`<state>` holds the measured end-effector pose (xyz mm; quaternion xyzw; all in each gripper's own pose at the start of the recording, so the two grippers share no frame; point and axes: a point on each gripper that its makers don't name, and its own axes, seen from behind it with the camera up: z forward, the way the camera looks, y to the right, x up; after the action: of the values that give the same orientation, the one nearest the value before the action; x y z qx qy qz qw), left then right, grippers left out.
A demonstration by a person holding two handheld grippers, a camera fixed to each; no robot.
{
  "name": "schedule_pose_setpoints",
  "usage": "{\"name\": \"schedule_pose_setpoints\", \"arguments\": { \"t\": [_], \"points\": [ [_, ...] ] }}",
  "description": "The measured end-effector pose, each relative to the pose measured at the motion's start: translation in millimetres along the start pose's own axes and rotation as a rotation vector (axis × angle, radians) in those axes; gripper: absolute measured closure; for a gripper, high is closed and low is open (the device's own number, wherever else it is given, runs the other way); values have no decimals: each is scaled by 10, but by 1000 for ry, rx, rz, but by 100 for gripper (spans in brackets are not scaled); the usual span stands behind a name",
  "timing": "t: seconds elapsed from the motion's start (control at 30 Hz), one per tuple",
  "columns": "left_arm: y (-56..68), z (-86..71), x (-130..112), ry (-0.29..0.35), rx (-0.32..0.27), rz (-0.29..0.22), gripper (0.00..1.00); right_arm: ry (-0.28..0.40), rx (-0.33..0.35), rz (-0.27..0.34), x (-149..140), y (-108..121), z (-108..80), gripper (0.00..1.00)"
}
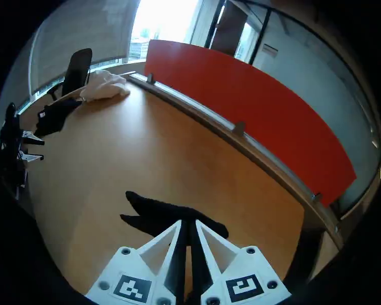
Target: Fold towel
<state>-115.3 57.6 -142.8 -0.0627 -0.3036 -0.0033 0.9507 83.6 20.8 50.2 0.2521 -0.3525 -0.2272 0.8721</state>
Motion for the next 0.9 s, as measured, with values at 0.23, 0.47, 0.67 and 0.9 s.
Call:
{"name": "schedule_pose_setpoints", "arguments": {
  "t": [0.23, 0.47, 0.67, 0.9],
  "points": [
    [20, 12, 17, -9, -1, 12, 4, -37, -58, 34, -258, 452, -133, 96],
    [36, 24, 46, -15, -3, 27, 4, -67, -102, 60, -475, 812, -227, 96],
    [53, 26, 74, -16, -2, 34, 4, -94, -121, 77, -636, 1013, -278, 96],
    [75, 23, 74, -20, 0, 41, 4, -119, -129, 95, -792, 1133, -300, 96]
  ]
}}
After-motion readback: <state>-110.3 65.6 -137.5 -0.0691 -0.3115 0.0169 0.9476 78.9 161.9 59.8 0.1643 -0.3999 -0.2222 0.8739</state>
